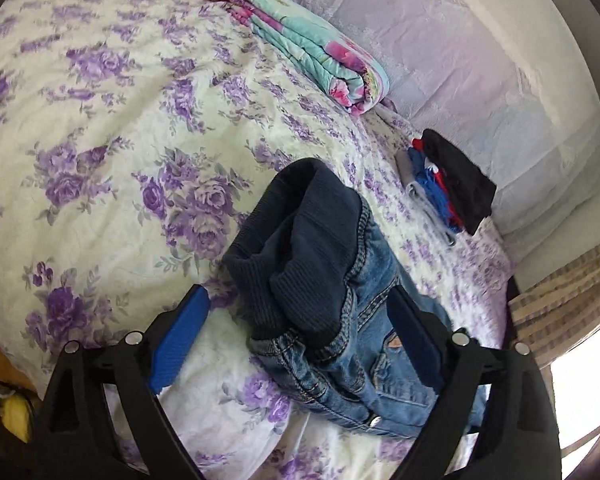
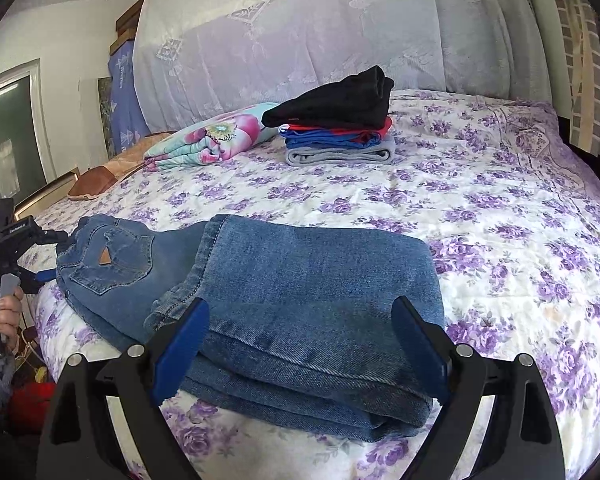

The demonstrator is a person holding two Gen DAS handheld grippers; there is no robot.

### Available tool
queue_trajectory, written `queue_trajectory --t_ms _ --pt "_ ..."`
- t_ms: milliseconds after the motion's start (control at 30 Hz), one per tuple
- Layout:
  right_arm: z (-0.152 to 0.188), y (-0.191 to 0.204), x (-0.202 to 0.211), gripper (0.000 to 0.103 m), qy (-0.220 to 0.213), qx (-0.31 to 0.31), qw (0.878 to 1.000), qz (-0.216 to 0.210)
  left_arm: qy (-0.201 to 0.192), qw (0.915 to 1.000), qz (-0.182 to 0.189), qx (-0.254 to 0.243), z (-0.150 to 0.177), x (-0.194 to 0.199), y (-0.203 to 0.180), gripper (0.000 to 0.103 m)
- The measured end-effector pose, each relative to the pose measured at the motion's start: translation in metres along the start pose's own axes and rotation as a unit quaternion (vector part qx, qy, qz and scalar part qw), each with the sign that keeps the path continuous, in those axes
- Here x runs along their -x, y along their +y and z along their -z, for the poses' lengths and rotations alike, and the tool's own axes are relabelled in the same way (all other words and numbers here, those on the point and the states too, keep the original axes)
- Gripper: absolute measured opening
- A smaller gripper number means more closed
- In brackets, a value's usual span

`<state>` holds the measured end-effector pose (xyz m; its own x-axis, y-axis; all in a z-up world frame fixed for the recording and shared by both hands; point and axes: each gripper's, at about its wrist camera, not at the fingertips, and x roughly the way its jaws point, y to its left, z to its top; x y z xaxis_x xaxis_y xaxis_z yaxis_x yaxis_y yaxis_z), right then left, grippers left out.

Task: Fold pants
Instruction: 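Grasp the small jeans' ribbed waistband with the left tool and lift it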

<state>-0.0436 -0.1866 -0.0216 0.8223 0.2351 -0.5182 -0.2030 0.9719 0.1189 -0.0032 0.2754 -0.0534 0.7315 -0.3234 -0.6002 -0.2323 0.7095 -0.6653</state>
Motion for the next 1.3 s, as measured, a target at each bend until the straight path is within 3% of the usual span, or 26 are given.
queue_trajectory --t_ms 100,200,267,300,433,600,667,800,967,1000,1100,1133,1233,1300 --pt "0.001 0.001 0.000 0.092 -0.001 0.000 1.000 0.002 0.006 0.9996 0.017 0.020 -0.004 -0.006 -0.002 0.089" --pt "0.001 0.000 0.001 0.092 -0.001 0.000 1.000 0.003 0.020 0.9990 0.040 0.010 -0.001 -0.014 -0.013 0.089" --pt "0.001 0.000 0.001 0.092 -0.001 -0.001 1.000 0.003 0.017 0.9993 0.032 0.001 0.000 -0.016 -0.016 0.088" --pt "0.001 0.000 0.002 0.092 -0.001 -0.001 1.000 0.003 0.016 0.9994 0.032 0.003 -0.001 -0.017 -0.015 0.083" --pt "0.001 0.000 0.002 0.093 -0.001 0.001 1.000 0.005 0.020 0.9977 0.048 0.045 -0.010 -0.016 0.013 0.045" --pt "0.001 0.001 0.002 0.093 0.001 0.001 1.000 0.010 0.024 0.9956 0.068 0.059 -0.011 -0.013 0.021 0.030" --pt "-0.003 0.002 0.001 0.093 0.006 0.004 1.000 0.014 0.015 0.9964 0.067 0.050 -0.010 -0.007 0.014 0.028" --pt "-0.024 0.011 -0.004 0.093 -0.002 0.023 1.000 0.015 -0.017 0.9991 0.037 -0.016 -0.005 0.011 -0.016 0.028" --pt "-0.058 0.042 -0.033 0.093 -0.006 0.089 0.995 0.046 -0.046 0.9961 0.014 -0.074 0.002 0.025 -0.045 0.028" --pt "-0.061 0.048 -0.045 0.093 0.007 0.101 0.993 0.054 -0.048 0.9955 0.015 -0.081 0.003 0.027 -0.049 0.028" --pt "-0.049 0.060 -0.096 0.093 0.111 0.149 0.981 0.057 -0.055 0.9936 0.020 -0.097 0.004 0.033 -0.058 0.027" --pt "-0.041 0.063 -0.107 0.095 0.125 0.163 0.977 0.057 -0.057 0.9927 0.020 -0.104 0.004 0.035 -0.062 0.027" --pt "-0.044 0.061 -0.102 0.095 0.112 0.155 0.980 0.053 -0.065 0.9893 0.022 -0.129 0.007 0.042 -0.076 0.027" --pt "-0.048 0.057 -0.085 0.095 0.075 0.145 0.985 0.049 -0.071 0.9862 0.024 -0.148 0.010 0.045 -0.090 0.027"
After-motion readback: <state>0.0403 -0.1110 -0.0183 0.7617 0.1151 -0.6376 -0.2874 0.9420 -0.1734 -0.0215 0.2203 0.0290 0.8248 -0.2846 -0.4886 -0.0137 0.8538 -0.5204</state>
